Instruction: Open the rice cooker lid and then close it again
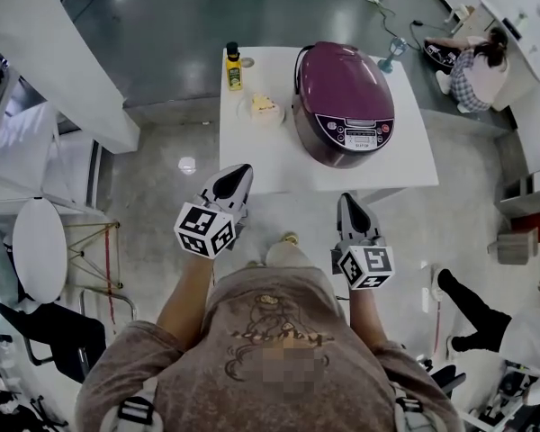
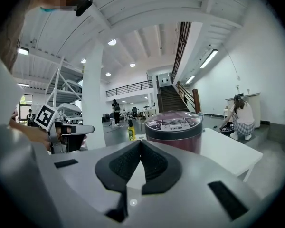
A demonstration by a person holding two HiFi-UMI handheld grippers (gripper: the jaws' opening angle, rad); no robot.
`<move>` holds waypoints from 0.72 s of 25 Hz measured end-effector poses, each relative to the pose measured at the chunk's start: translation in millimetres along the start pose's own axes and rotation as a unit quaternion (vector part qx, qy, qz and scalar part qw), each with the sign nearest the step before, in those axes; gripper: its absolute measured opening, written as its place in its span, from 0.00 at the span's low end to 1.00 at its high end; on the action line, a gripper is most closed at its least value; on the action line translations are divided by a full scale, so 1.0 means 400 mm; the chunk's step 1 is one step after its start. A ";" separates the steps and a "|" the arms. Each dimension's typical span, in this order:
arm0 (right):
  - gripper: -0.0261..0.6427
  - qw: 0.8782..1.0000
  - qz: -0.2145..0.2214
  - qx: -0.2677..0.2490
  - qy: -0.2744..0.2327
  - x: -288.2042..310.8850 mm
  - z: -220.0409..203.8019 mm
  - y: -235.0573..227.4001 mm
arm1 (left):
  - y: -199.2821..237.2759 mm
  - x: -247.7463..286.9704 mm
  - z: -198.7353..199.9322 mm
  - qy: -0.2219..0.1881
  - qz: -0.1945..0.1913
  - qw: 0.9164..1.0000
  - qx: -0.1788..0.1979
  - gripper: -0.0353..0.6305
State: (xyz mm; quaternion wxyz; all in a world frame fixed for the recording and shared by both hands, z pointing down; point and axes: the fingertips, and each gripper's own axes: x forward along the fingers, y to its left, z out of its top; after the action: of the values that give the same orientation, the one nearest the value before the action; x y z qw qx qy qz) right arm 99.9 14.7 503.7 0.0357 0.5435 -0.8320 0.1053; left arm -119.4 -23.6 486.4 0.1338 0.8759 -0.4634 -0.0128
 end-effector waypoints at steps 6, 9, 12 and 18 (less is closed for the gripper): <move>0.04 1.000 -0.008 0.001 -0.004 -0.007 0.011 -0.010 | -0.016 0.000 0.000 0.002 -0.005 1.000 -0.003 0.09; 0.04 1.000 -0.010 0.001 -0.006 -0.016 0.013 -0.017 | -0.026 0.000 -0.001 0.002 -0.011 1.000 -0.003 0.09; 0.04 1.000 -0.011 0.001 -0.004 -0.024 0.011 -0.020 | -0.031 -0.004 -0.004 0.004 -0.009 1.000 -0.005 0.09; 0.04 1.000 -0.010 0.002 -0.003 -0.035 0.006 -0.029 | -0.049 -0.007 -0.003 0.003 -0.011 1.000 -0.012 0.09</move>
State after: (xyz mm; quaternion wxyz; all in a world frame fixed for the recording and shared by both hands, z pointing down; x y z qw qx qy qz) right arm 116.3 22.3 500.5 0.0333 0.5521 -0.8265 0.1049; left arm -105.0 -10.5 482.5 0.1451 0.8794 -0.4532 -0.0173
